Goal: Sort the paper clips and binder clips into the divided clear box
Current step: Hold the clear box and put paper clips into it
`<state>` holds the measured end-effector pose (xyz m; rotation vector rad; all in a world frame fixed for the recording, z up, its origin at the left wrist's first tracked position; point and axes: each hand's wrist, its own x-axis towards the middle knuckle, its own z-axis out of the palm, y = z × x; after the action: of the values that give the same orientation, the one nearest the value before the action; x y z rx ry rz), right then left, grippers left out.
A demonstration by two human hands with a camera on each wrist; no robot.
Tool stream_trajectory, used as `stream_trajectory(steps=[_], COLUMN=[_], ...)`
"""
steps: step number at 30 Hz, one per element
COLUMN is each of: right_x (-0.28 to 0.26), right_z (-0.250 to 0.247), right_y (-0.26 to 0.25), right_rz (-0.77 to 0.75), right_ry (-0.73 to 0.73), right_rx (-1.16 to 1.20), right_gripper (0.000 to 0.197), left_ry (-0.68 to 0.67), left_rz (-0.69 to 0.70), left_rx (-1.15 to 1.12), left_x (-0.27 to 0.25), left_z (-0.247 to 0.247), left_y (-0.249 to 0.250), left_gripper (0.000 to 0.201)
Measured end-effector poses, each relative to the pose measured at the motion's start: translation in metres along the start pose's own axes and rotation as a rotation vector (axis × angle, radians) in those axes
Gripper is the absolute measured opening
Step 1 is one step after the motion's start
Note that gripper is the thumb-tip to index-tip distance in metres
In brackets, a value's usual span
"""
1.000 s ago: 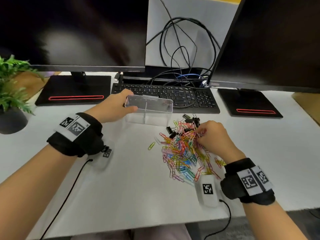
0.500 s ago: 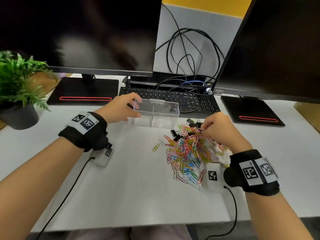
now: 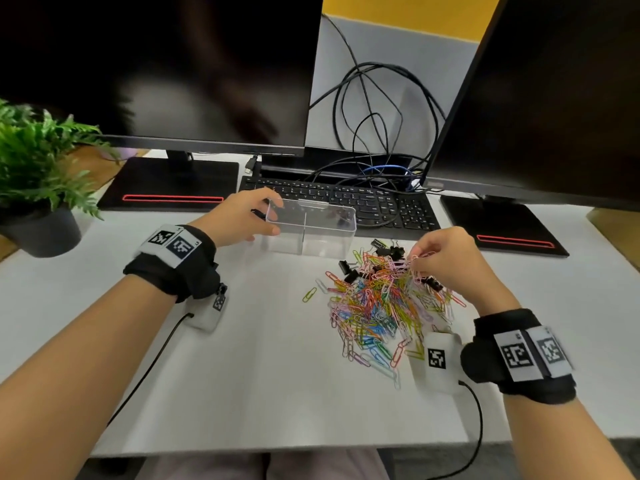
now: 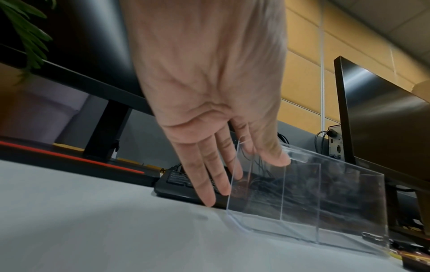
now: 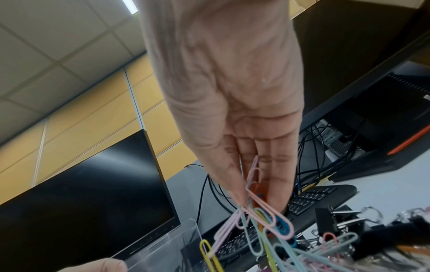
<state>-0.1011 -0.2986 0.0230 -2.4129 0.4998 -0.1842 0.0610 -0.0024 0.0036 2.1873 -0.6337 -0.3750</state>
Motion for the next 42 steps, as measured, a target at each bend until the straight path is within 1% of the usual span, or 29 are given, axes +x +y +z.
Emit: stream_trajectory(steps=[9,17,22,24,27,30,33,37,42], right_x=[0.009,0.007,0.009,0.008,0.006,0.003,0.003,0.008,0.020], right_z=[0.002,0.000,0.000,0.000,-0.001,-0.003,-0.004,-0.008,-0.010], right_y=[0.001,0.001,0.003,0.001,-0.004,-0.010,-0.016,-0.029,-0.056], right_rz=[-0.053,-0.053,-0.066,-0.063,-0.050,-0.047,-0.045,-0.064,-0.106], right_ry=[-0.017,-0.001,-0.007,-0.003,0.019,0.016,0.011,0.022,-0.001], right_rx=[0.090,0.302,0.458,0.499,0.606,0.745,0.836,0.931,0.983], right_gripper=[0.010,0.008,0.022,0.020,0.015,0.015,0.014,0.014,0.014], left_ry=[-0.033,-0.040,-0.038,-0.040,-0.036,-0.036,-0.035,-0.033,-0.039], left_rz=[-0.002,0.001,0.005,0.009,0.011,0.013,0.014,0.033,0.028], left_rx=[0.034,0.005,0.026,0.027,0.029,0.036,0.057,0.081,0.082], left_x=[0.008,0.007,0.009,0.008,0.008,0.007,0.007,0.006,0.006], left_z=[0.005,0.005,0.007,0.007,0.008,0.008,0.007,0.007,0.006], left_y=[0.003,0.002,0.001,0.001,0.002,0.002,0.001,0.003,0.003], left_gripper=[0.038,0.037,0.039,0.039,0.040,0.041,0.041,0.039,0.039])
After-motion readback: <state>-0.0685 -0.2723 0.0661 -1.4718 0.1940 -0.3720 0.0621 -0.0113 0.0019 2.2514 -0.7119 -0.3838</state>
